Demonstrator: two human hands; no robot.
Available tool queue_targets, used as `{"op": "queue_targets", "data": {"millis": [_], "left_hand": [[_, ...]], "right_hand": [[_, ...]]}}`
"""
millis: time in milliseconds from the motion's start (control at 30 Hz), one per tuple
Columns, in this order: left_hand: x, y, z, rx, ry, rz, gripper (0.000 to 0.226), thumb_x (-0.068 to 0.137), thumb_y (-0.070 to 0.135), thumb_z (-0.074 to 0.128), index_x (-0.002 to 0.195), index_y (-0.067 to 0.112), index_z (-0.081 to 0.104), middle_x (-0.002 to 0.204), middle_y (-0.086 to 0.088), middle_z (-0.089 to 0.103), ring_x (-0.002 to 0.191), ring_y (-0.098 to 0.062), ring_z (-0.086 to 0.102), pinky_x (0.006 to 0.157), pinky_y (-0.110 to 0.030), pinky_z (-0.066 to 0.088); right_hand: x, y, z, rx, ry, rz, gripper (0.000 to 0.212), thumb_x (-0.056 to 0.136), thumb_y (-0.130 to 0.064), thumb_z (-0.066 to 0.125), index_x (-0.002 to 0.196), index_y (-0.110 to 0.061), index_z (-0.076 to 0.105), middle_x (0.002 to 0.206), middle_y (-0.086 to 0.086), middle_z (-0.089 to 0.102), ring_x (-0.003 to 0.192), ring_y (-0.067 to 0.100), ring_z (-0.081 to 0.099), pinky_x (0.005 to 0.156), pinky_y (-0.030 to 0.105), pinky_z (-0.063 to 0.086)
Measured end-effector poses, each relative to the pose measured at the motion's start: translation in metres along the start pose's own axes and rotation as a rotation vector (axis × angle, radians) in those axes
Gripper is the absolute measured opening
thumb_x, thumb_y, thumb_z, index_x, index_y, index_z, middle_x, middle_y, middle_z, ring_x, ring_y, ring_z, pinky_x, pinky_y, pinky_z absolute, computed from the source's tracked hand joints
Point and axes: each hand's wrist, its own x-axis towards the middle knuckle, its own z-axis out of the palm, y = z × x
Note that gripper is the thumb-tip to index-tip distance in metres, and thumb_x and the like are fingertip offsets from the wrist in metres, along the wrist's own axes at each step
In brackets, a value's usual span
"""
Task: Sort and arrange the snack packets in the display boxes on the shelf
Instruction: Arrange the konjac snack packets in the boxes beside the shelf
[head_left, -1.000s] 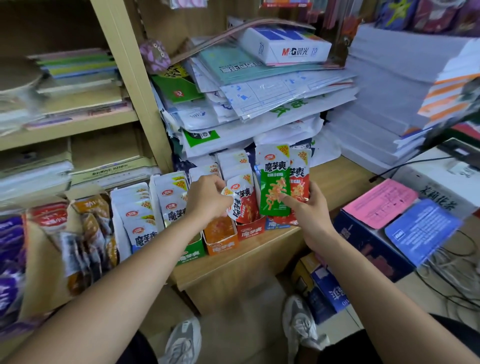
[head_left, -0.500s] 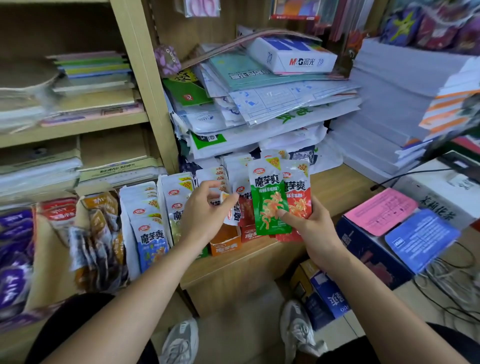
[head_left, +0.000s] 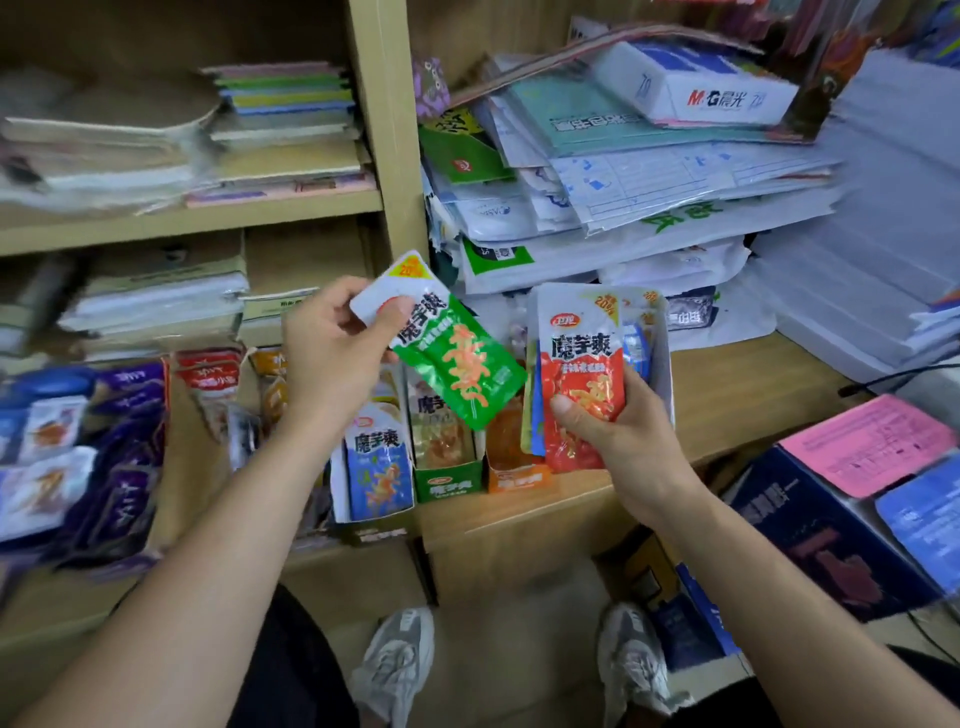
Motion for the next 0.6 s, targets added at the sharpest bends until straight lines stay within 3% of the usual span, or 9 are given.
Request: {"op": "queue_targets", "data": {"millis": [100, 200, 267, 433, 600], "left_hand": [[0.000, -0.010, -0.040, 0.067, 0.173, 0.041, 0.008, 0.090, 0.018, 0.074, 0.087, 0.019, 0.067, 0.075, -0.003, 0.067, 0.058, -0.001, 0.059, 0.051, -0.020, 0.049], [-0.003, -0.018, -0.071, 0.133, 0.324, 0.090, 0.011, 0.086, 0.036, 0.074, 0.089, 0.026, 0.069, 0.079, -0.002, 0.071, 0.068, -0.014, 0.065, 0.062, -0.045, 0.058], [-0.007, -0.017, -0.082, 0.188, 0.376, 0.154, 0.016, 0.085, 0.036, 0.073, 0.093, 0.023, 0.071, 0.078, 0.003, 0.071, 0.069, -0.013, 0.064, 0.065, -0.046, 0.056], [-0.024, -0.017, -0.082, 0.236, 0.171, 0.029, 0.005, 0.085, 0.040, 0.073, 0.085, 0.037, 0.070, 0.071, 0.009, 0.071, 0.063, -0.017, 0.070, 0.058, -0.046, 0.059], [-0.034, -0.006, -0.057, 0.023, -0.005, -0.175, 0.006, 0.090, 0.014, 0.074, 0.089, 0.011, 0.069, 0.076, -0.003, 0.073, 0.063, -0.019, 0.073, 0.048, -0.030, 0.057]], "right_hand": [[0.005, 0.002, 0.018, 0.000, 0.015, -0.020, 0.046, 0.078, -0.016, 0.080, 0.119, -0.016, 0.060, 0.105, 0.006, 0.075, 0.093, 0.022, 0.074, 0.071, 0.033, 0.061], [0.008, 0.005, 0.033, -0.007, 0.035, -0.021, 0.039, 0.079, -0.018, 0.080, 0.110, -0.028, 0.060, 0.102, 0.001, 0.074, 0.090, 0.017, 0.075, 0.072, 0.032, 0.062], [0.008, 0.004, 0.040, -0.016, 0.042, -0.004, 0.046, 0.071, -0.029, 0.082, 0.110, -0.032, 0.059, 0.105, 0.000, 0.074, 0.093, 0.017, 0.074, 0.074, 0.034, 0.061], [0.004, -0.002, 0.057, 0.035, -0.056, 0.013, 0.043, 0.073, -0.026, 0.078, 0.113, -0.021, 0.061, 0.107, 0.006, 0.075, 0.096, 0.023, 0.074, 0.079, 0.039, 0.062], [-0.001, 0.006, 0.077, 0.071, -0.097, 0.013, 0.048, 0.074, -0.021, 0.077, 0.118, -0.016, 0.060, 0.106, 0.005, 0.076, 0.101, 0.025, 0.073, 0.081, 0.039, 0.061]]}}
